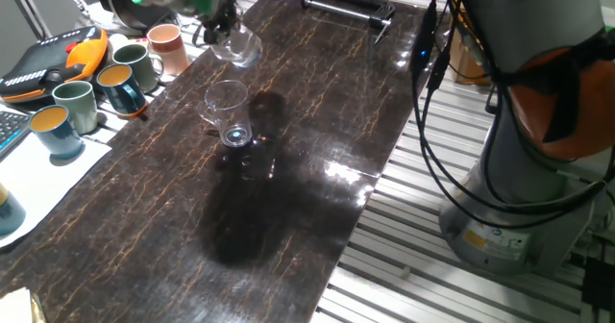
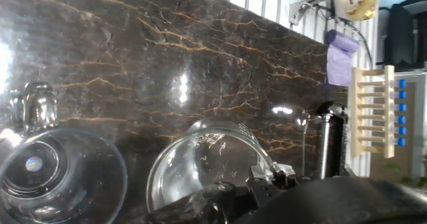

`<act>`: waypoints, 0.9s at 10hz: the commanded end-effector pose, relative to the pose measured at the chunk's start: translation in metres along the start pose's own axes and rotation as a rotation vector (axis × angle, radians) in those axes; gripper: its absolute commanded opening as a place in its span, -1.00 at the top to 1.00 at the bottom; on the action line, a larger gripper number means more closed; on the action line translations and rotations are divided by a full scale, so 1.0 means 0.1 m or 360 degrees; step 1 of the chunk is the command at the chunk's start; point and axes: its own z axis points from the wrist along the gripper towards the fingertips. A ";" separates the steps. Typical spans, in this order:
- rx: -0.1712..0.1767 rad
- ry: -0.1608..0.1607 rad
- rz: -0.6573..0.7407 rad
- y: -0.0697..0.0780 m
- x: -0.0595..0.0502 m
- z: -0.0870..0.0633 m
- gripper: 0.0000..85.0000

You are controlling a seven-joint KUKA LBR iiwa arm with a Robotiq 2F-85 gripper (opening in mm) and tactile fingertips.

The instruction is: Pour the water from one cup into another empty cup

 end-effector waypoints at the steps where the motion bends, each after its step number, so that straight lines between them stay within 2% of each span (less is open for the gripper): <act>1: 0.0039 -0.0007 0.0004 0.04 0.00 -0.01 0.98; 6: 0.0190 -0.0025 -0.0005 0.14 0.01 -0.03 0.98; 9: 0.0307 -0.0033 -0.0010 0.19 0.01 -0.04 0.98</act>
